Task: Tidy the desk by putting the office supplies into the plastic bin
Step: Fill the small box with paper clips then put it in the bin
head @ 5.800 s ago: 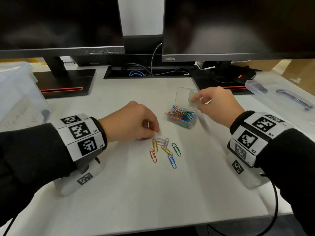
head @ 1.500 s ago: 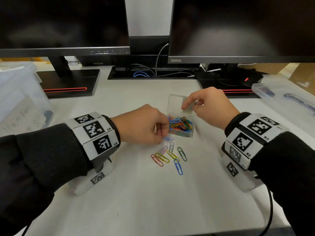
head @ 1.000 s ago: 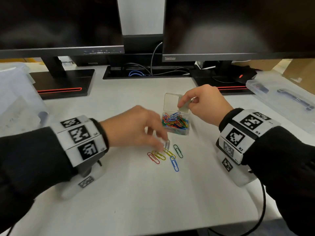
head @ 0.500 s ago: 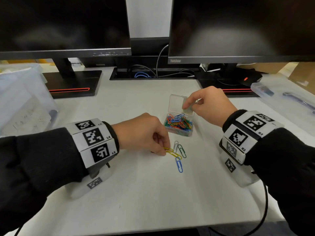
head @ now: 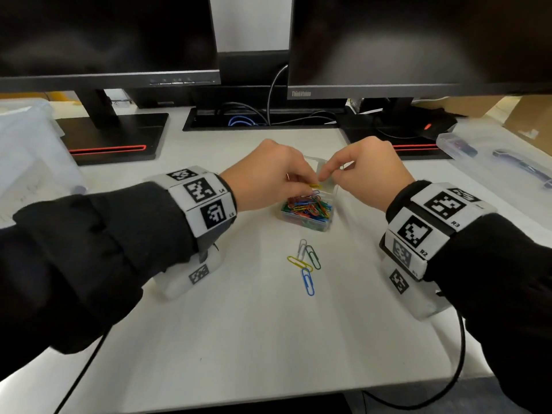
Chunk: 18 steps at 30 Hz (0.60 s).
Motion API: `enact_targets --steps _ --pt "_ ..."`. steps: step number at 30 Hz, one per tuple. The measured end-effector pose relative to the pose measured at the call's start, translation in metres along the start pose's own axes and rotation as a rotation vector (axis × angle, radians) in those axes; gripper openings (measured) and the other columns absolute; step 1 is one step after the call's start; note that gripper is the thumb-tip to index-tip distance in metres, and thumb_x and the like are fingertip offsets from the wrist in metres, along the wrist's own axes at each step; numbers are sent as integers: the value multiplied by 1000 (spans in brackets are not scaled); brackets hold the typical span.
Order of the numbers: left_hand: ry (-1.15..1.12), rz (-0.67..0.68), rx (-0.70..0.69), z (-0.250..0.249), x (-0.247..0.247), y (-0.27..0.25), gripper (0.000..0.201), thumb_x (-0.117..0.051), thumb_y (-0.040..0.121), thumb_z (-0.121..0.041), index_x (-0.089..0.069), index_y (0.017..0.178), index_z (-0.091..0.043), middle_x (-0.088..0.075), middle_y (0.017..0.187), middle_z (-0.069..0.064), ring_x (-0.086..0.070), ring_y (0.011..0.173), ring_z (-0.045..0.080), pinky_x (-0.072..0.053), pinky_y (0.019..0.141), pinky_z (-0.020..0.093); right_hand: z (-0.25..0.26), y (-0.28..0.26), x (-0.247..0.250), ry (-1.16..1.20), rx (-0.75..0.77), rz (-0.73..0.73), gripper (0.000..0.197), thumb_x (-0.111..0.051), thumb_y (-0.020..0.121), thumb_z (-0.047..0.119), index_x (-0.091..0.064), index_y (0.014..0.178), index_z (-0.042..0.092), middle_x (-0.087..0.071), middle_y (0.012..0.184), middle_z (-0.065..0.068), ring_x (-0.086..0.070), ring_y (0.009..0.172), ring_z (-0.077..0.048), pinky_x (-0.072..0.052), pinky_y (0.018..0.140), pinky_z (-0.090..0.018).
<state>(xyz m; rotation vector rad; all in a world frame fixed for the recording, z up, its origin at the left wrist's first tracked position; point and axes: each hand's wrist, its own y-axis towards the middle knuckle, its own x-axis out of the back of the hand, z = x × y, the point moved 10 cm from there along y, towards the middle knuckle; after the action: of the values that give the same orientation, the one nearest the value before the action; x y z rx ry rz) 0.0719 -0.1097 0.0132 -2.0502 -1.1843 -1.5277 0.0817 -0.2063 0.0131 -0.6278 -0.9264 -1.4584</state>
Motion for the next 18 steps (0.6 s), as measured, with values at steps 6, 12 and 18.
enact_targets --steps 6,12,18 --pt "-129 -3 -21 0 1 -26 20 -76 74 -25 -72 93 -21 -63 84 -9 -55 70 2 -38 61 4 -1 1 -1 24 -5 4 27 -52 84 3 -75 83 17 -58 84 7 -49 81 -7 -38 76 -21" --pt "-106 459 -76 -14 -54 -51 54 -82 66 -33 -64 116 -28 -54 113 -11 -51 98 5 -31 72 -2 1 2 -2 29 3 3 26 -53 84 3 -75 82 17 -58 83 7 -43 63 3 -37 69 -18" --pt "-132 503 -167 -31 -64 -49 44 -80 69 -31 -68 112 -25 -58 115 -6 -48 102 0 -36 87 9 -1 0 -1 28 3 3 27 -52 83 2 -75 80 16 -56 76 8 -43 61 3 -31 57 -7"
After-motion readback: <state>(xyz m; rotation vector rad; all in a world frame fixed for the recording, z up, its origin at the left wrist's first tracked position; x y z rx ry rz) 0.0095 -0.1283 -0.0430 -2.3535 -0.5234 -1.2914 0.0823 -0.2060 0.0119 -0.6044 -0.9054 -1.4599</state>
